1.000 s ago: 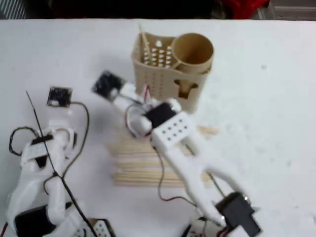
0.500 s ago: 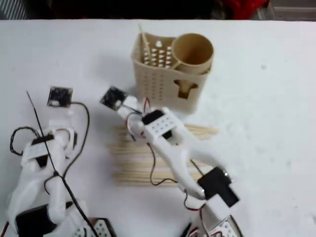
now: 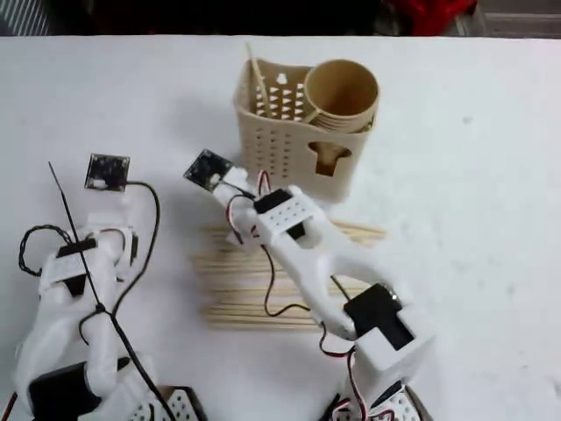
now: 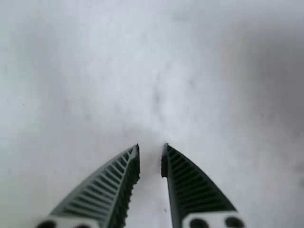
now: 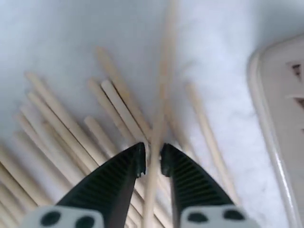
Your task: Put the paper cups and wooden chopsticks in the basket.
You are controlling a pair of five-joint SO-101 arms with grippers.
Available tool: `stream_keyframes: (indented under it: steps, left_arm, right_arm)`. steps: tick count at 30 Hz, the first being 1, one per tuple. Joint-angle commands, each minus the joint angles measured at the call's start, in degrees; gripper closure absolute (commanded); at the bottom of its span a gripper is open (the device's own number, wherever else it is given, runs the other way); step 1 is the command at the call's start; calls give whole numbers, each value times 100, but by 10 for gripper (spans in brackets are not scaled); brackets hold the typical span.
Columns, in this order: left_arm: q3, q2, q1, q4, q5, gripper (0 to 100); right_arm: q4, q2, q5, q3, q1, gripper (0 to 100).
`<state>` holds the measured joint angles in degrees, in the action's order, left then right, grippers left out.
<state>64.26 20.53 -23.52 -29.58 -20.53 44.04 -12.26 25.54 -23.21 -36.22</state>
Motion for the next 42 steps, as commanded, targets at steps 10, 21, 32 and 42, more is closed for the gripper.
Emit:
stream_keyframes:
  steps: [10, 21, 32, 42]
  left_arm:
    - [-9, 136, 136, 132, -70, 900]
    - [-9, 136, 136, 132, -70, 900]
    - [-9, 136, 136, 132, -70, 900]
    - [-9, 136, 136, 132, -70, 900]
  right_arm:
    - [505, 1042, 26, 97, 57, 981]
    - [1051, 2369, -290, 88, 57, 981]
    - [1077, 4084, -290, 484, 57, 981]
    - [-453, 4426, -422, 1635, 92, 981]
